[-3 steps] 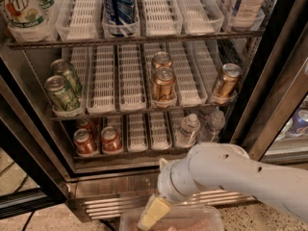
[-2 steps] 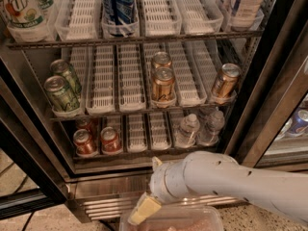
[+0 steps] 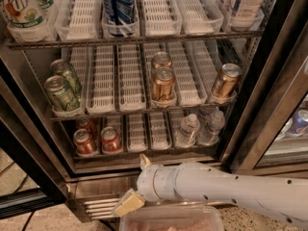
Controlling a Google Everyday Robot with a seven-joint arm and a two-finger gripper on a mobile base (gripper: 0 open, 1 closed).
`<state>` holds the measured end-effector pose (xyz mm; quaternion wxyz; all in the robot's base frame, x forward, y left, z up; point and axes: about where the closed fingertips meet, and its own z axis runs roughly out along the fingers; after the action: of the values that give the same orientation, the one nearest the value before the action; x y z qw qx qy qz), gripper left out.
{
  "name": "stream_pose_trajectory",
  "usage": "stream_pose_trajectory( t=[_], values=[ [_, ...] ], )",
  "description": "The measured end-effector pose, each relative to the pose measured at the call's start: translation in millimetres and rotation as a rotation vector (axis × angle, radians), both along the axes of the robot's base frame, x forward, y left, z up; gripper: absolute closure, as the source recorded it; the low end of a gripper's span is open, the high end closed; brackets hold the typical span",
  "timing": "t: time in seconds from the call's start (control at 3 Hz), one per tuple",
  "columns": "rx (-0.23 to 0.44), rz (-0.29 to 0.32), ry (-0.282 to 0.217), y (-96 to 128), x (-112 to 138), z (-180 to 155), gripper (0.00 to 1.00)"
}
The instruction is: Pick coke can from bottom shelf of fridge
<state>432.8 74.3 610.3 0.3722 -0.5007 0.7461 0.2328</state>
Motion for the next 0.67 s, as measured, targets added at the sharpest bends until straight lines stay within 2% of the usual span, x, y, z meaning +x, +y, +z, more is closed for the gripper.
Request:
stream_pose_trajectory(
  t=[0.33, 0.67],
  values=[
    [0.000, 0.000, 0.000, 0.0, 0.0, 0.0, 0.00],
    [0.041, -0.040, -0.033, 4.9, -0.9, -4.1, 0.00]
  ],
)
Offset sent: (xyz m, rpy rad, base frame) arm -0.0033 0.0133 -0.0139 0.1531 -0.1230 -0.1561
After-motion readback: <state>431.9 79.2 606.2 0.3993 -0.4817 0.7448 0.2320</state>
